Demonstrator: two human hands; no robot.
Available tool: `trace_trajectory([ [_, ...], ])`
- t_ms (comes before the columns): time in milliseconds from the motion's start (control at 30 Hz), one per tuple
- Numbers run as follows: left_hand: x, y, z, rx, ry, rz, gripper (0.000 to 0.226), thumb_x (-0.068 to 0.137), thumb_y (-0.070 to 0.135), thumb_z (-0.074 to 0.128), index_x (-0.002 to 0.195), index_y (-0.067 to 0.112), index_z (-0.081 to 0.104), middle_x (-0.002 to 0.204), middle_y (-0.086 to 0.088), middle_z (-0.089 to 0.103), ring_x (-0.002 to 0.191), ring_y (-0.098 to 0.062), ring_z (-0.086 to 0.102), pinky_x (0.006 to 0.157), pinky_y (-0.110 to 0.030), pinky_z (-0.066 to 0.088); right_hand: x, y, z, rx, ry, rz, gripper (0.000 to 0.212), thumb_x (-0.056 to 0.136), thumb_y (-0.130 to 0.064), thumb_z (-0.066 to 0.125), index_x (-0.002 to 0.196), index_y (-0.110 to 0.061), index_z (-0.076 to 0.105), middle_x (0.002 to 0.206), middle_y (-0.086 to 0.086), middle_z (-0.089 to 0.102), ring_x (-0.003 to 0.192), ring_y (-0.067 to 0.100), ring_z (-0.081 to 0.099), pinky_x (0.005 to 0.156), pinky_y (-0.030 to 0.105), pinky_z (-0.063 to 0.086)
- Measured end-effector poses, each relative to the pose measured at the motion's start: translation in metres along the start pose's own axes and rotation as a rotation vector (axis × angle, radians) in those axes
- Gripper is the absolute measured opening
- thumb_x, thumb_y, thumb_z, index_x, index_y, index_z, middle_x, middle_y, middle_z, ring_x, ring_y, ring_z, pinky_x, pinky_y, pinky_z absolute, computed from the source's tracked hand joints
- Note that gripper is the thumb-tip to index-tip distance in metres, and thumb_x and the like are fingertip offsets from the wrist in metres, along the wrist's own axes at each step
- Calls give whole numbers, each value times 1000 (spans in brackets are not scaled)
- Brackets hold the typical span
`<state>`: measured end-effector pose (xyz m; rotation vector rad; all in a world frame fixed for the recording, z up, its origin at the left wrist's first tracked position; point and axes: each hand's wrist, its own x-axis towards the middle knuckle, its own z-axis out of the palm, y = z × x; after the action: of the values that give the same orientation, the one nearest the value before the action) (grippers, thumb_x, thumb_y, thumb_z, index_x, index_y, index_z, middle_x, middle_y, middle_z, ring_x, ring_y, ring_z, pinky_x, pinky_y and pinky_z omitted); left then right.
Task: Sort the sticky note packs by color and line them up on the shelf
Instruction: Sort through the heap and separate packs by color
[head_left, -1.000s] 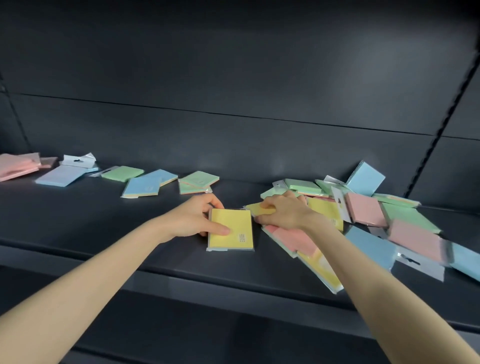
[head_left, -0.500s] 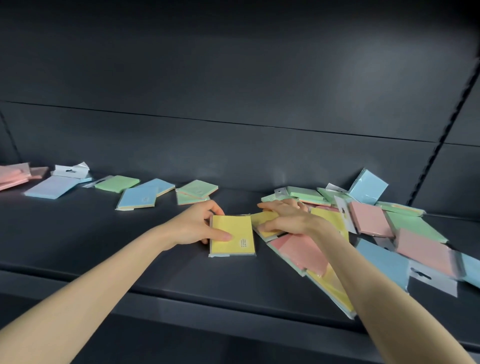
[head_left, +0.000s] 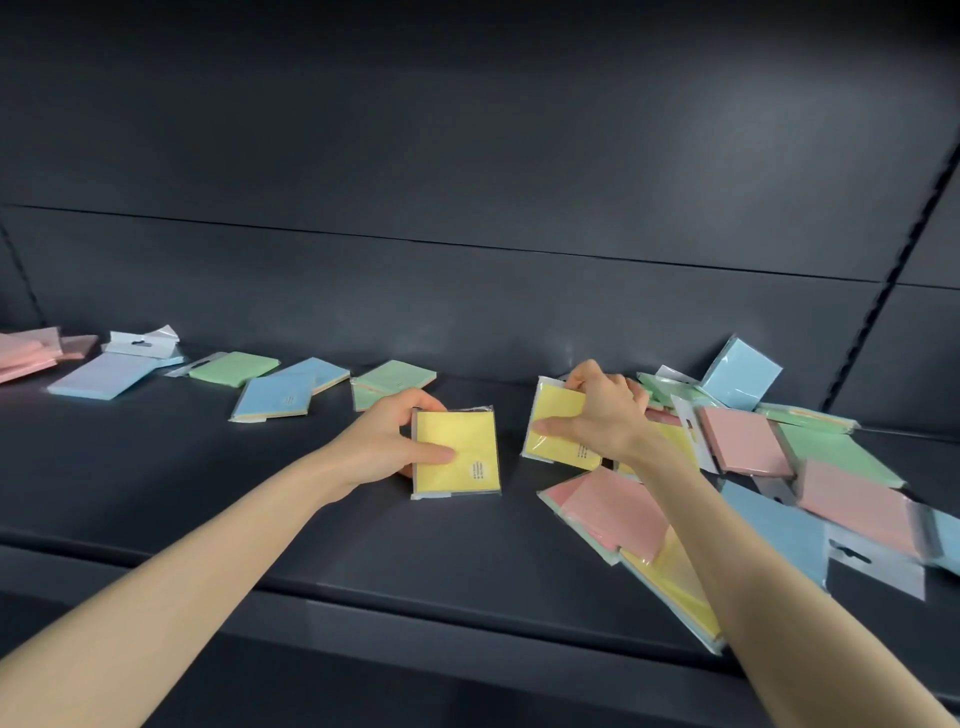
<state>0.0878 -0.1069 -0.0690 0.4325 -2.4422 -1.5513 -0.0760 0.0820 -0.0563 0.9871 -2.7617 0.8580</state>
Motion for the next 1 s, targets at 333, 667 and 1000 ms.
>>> trace_trajectory([
  [333,26,21,-2,83,182,79,39,83,10,69,117,17,50,109,-6,63,91,-19,63,67,-24,50,9,-2,-14,230,-46,8,48,81,-36,71,121,-15,53,111,1,61,99,24,60,75,40,54],
  [667,107,22,-25,270,64,138,36,83,14,69,110,18,45,108,-7,65,92,-23,64,77,-32,50,53,-16,-5,167,-42,33,48,78,-39,73,116,-16,56,123,0,59,117,19,53,93,30,44],
  [1000,176,4,-29,582,-25,213,51,73,28,79,115,10,57,96,-5,64,94,-20,54,81,-32,46,85,-26,19,104,-73,138,42,81,-30,70,115,-17,49,121,-1,54,118,21,49,92,32,43],
])
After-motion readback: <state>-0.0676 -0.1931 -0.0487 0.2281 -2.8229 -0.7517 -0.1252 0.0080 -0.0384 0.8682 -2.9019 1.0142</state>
